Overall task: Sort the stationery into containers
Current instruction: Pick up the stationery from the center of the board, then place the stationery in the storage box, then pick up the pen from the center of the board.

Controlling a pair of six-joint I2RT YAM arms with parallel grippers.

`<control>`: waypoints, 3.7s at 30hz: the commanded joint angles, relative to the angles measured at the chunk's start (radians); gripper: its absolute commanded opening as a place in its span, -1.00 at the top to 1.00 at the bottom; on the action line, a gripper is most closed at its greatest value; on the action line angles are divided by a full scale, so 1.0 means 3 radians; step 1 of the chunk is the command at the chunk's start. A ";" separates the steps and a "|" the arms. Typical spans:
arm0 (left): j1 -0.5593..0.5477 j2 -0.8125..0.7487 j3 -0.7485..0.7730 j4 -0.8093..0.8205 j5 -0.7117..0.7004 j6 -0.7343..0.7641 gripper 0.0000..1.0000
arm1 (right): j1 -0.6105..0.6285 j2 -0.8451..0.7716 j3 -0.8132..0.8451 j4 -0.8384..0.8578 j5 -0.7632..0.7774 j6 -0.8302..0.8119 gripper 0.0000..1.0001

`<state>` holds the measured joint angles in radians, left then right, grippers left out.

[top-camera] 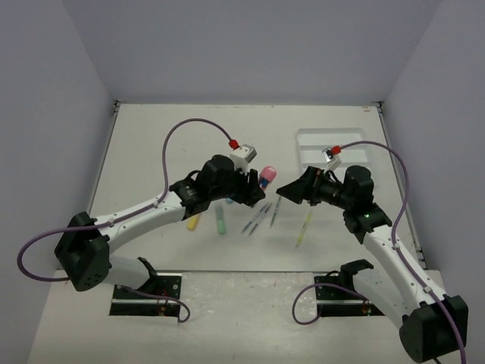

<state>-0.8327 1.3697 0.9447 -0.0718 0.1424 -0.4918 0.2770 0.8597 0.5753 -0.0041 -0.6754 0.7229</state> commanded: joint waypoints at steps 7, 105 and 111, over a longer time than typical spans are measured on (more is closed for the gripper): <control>-0.0007 -0.0010 -0.0337 0.1908 0.1265 -0.0727 1.00 | 0.0135 0.0061 -0.0046 0.1060 0.0210 0.0624 -0.72; -0.0001 -0.1533 -0.0341 -0.1920 -0.2130 0.0201 -1.00 | 0.0435 0.1004 0.0475 -0.2289 0.2849 0.0602 0.03; 0.0004 -0.1670 -0.0371 -0.1848 -0.2034 0.0254 -1.00 | 0.0671 0.1220 0.0437 -0.2464 0.2840 0.0735 0.02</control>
<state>-0.8318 0.9080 0.8377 -0.6884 -0.4988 -0.4485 0.4360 1.1820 0.7139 -0.6884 0.1894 0.9017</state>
